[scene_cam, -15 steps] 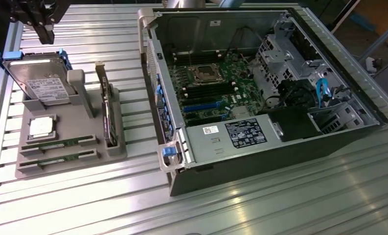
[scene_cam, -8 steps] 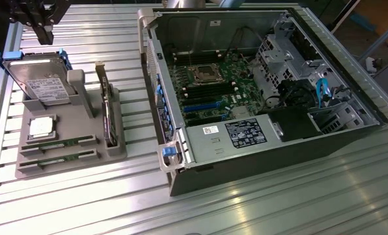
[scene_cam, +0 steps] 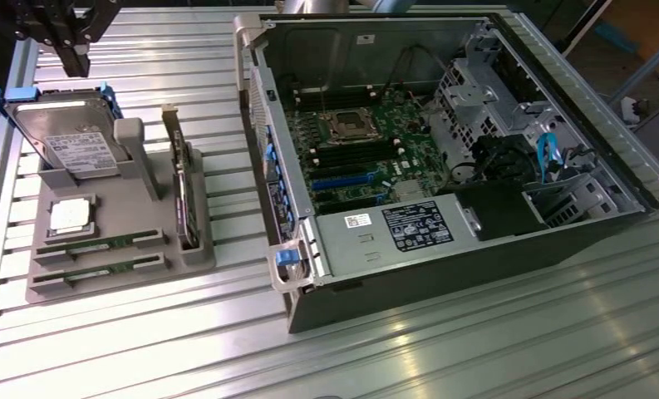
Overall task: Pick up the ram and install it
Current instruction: 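Reach for the ram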
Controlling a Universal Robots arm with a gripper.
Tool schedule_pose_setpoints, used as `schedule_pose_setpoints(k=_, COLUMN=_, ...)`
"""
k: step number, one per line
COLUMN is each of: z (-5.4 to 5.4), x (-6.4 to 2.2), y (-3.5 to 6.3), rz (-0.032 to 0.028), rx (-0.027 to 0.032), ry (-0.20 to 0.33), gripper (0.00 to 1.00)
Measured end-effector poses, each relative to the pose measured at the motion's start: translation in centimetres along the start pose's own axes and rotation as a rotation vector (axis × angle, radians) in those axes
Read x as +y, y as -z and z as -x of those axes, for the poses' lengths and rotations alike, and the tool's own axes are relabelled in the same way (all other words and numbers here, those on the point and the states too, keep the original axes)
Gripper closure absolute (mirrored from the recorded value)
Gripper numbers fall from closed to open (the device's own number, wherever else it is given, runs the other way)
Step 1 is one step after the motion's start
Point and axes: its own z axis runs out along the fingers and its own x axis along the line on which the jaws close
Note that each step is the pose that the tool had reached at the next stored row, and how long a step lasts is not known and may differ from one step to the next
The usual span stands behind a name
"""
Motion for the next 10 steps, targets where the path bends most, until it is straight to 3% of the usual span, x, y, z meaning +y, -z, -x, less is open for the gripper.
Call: schedule_pose_setpoints(k=10, z=0.03, x=-0.45, y=0.02, rz=0.0000, rx=0.0000, ry=0.000, gripper=0.89)
